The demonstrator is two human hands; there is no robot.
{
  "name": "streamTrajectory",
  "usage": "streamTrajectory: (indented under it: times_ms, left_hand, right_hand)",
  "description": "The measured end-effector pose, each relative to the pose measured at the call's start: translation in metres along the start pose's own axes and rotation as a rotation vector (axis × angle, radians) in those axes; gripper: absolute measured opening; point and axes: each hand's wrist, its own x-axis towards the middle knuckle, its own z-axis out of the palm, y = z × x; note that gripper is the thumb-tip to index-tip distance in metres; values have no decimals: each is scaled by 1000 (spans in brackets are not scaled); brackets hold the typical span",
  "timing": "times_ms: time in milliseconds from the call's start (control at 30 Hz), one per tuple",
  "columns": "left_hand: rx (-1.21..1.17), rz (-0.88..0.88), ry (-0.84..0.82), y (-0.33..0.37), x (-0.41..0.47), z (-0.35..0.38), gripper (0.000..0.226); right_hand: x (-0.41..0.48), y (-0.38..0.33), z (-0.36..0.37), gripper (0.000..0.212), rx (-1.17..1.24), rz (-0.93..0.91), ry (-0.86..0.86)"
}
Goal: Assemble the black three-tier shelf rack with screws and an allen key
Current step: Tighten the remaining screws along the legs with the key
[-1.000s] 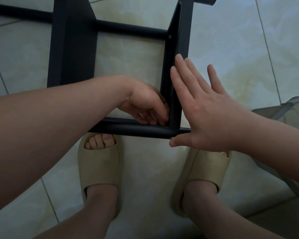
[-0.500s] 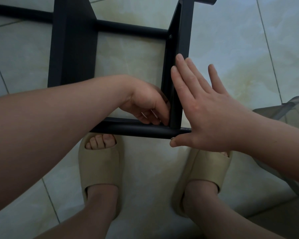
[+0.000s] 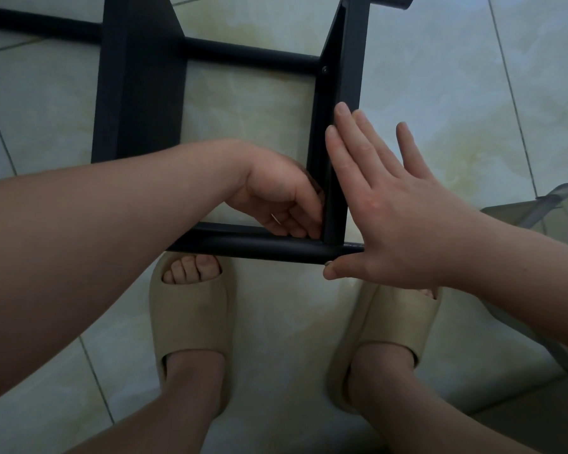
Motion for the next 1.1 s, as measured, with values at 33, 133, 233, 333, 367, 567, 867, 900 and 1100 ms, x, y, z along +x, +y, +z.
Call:
streamTrajectory:
  times_ms: [33,133,233,333,367,567,867,900,1100]
  left_hand:
    - [-4,6,-3,-1,0,0,8]
    - [-14,21,1,-2,3,1,7]
    - [-31,29,25,-4,5,3,9]
    - [-56,34,39,-4,6,4,15]
    - [-63,36,40,-3,6,4,16]
    - [-112,42,41,0,4,4,23]
    - [24,-36,-3,2,2,3,6]
    - [27,-32,3,2,2,3,4]
    - [25,-1,42,5,5,4,10]
  right_hand:
    - [0,0,0,143,0,0,0]
    - [0,0,0,143,1,0,-1]
    - [0,0,0,143,3,0,2]
    - [0,0,0,142,1,0,0]
    - [0,0,0,142,2,0,-1]
    - [0,0,-1,142,9,1,-4]
    - [0,0,-1,143,5,2,-8]
    - [0,0,-1,143,6,2,-8]
    - [0,0,-1,142,7,2,-8]
